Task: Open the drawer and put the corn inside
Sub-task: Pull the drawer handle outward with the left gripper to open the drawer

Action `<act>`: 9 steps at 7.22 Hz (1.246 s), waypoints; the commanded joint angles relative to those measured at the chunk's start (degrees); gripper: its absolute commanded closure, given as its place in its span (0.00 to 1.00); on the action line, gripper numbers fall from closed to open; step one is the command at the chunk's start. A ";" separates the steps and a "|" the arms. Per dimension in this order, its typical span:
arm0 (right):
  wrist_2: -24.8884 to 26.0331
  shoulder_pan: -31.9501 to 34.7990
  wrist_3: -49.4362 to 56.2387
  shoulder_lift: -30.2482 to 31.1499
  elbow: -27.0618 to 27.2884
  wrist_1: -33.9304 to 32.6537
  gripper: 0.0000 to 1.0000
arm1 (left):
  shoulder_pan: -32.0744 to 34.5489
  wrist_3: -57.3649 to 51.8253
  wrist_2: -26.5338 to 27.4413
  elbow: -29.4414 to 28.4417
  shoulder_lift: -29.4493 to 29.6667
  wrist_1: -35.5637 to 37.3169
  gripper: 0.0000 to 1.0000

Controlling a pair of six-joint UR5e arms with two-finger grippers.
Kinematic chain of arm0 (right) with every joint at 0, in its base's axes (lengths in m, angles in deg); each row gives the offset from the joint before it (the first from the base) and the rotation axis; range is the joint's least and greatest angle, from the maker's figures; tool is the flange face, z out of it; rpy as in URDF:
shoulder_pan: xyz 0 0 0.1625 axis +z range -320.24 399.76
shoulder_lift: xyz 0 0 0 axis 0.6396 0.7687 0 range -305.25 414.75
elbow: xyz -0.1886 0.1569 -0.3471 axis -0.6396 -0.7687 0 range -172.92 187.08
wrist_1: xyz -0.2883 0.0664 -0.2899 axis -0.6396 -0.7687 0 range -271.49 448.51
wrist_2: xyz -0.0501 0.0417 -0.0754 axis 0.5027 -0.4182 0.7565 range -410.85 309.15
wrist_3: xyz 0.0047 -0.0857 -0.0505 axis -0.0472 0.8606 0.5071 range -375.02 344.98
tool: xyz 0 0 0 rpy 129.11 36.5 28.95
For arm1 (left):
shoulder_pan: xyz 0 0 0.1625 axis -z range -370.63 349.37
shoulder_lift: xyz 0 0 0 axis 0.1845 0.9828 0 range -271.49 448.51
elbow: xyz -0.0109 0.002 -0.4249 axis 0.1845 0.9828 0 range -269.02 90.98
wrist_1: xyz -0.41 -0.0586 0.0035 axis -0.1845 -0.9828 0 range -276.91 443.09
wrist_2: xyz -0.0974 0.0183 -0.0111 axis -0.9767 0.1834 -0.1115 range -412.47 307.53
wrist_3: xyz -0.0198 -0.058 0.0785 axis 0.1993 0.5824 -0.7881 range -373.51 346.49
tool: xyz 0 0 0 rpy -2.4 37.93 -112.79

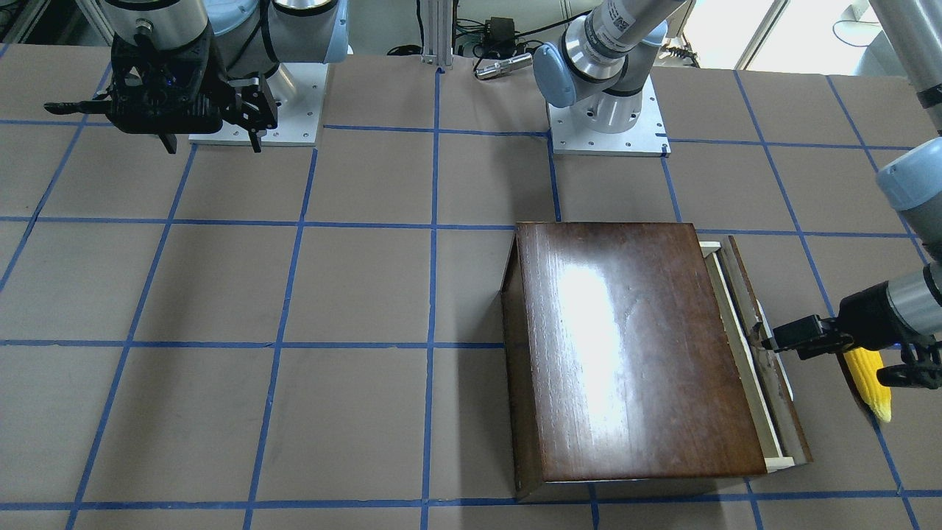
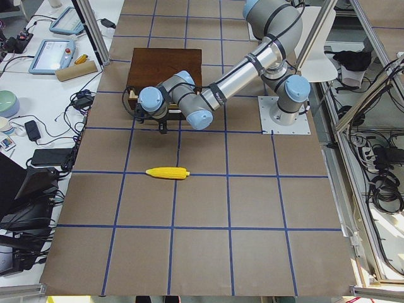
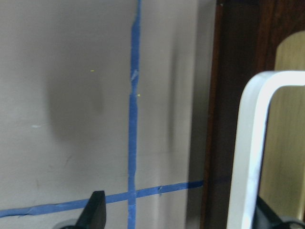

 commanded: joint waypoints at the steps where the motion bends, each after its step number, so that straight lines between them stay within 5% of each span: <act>1: 0.00 0.00 0.00 -0.02 0.00 0.00 0.00 | -2.02 -2.47 0.04 -0.01 0.07 0.09 0.00; 9: 0.00 0.00 0.00 0.07 0.00 0.00 0.00 | -6.07 -3.63 0.04 -0.45 0.25 0.00 0.00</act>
